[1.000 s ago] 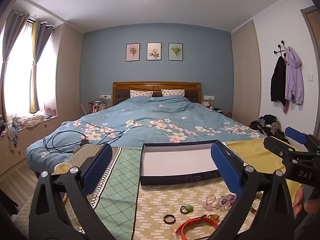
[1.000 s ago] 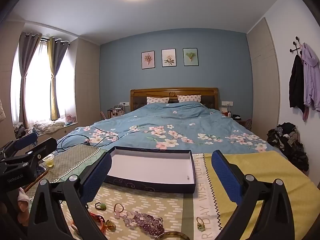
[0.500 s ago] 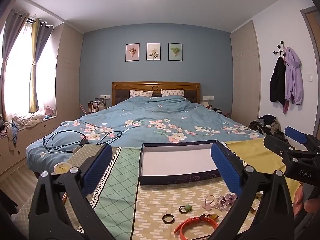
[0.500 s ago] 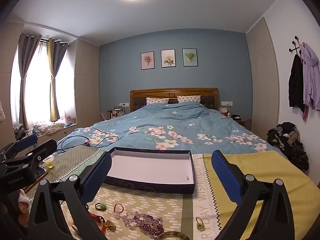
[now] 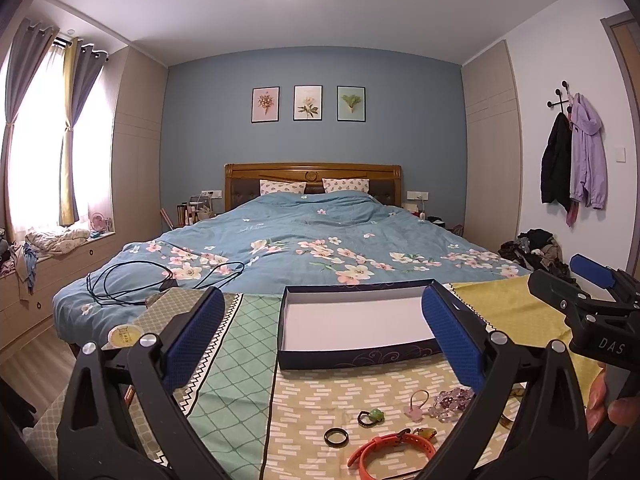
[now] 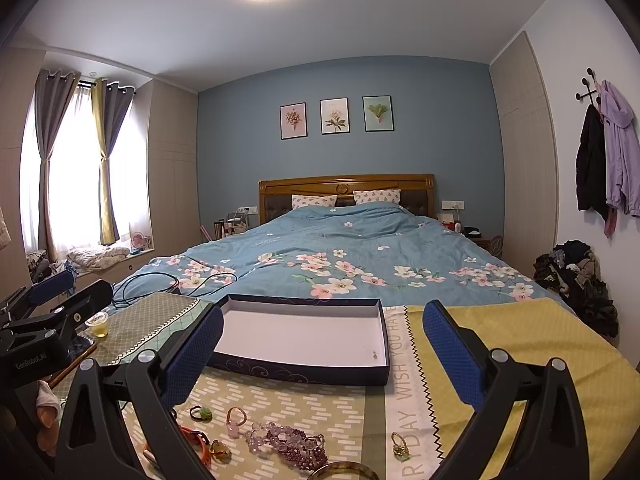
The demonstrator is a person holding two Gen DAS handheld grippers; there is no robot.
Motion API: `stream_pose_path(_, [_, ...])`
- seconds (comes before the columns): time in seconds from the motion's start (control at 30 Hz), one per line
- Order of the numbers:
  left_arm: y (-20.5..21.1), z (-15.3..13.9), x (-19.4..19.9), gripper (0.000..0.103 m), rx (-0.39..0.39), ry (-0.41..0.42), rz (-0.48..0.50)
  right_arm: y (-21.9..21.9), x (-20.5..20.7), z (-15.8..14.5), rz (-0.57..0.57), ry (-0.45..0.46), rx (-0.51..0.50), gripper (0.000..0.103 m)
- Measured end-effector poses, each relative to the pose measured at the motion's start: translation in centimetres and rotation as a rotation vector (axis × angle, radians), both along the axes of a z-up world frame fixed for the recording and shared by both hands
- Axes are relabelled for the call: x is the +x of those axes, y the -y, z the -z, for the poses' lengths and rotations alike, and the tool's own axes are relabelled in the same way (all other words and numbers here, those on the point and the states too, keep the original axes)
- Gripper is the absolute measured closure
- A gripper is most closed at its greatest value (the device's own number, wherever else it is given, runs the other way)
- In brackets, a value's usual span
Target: Organize jewelry
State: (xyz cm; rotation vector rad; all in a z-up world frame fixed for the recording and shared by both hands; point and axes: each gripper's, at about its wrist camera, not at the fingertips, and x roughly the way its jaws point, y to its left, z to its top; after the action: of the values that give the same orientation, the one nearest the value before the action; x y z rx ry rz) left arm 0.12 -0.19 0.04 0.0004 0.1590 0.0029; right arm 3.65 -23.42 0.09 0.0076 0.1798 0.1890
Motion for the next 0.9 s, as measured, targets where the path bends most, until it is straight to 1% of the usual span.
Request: stream_pose_path(0.9, [0.3, 0.45, 0.09, 0.006, 0.0, -0.006, 0.004, 0.34, 0.18, 0.52, 0.0, -0.01, 0.014, 0.006])
